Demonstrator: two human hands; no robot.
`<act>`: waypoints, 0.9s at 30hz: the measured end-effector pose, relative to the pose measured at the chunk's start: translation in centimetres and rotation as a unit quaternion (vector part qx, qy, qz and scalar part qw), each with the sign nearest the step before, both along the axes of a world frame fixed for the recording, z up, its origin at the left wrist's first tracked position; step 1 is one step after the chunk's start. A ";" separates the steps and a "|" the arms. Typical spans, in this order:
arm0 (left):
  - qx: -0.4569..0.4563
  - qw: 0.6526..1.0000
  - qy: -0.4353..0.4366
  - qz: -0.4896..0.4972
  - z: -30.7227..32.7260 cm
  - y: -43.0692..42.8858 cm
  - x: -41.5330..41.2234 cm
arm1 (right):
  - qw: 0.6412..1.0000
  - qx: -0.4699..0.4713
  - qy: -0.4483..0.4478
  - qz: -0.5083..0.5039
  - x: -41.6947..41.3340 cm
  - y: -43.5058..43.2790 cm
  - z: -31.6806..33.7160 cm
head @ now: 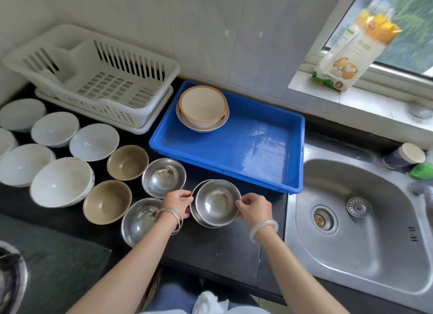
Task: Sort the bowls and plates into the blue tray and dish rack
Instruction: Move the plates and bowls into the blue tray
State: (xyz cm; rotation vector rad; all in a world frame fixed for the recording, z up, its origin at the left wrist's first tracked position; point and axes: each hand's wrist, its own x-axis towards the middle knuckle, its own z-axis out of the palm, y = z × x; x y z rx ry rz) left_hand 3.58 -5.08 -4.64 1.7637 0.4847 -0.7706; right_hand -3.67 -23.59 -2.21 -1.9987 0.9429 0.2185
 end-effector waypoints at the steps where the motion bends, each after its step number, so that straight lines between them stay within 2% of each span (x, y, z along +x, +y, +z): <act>1: -0.012 1.000 0.012 0.005 0.0 0.1 -0.1 | 1.000 0.006 -0.001 -0.004 -0.1 0.2 -0.2; 9: -0.042 0.998 0.038 0.009 0.3 0.0 0.1 | 0.999 0.018 -0.001 -0.032 -0.6 0.0 -1.4; 14: -0.064 0.997 0.048 0.018 0.4 0.0 -0.1 | 0.981 0.178 0.035 -0.069 -0.2 -0.1 -2.1; 17: -0.064 0.997 0.049 0.015 0.6 0.0 0.0 | 0.970 0.225 0.037 -0.090 -0.1 0.0 -2.2; 27: -0.107 0.994 -0.027 0.010 6.0 -2.1 4.6 | 0.963 0.236 -0.079 -0.101 3.9 -2.9 1.6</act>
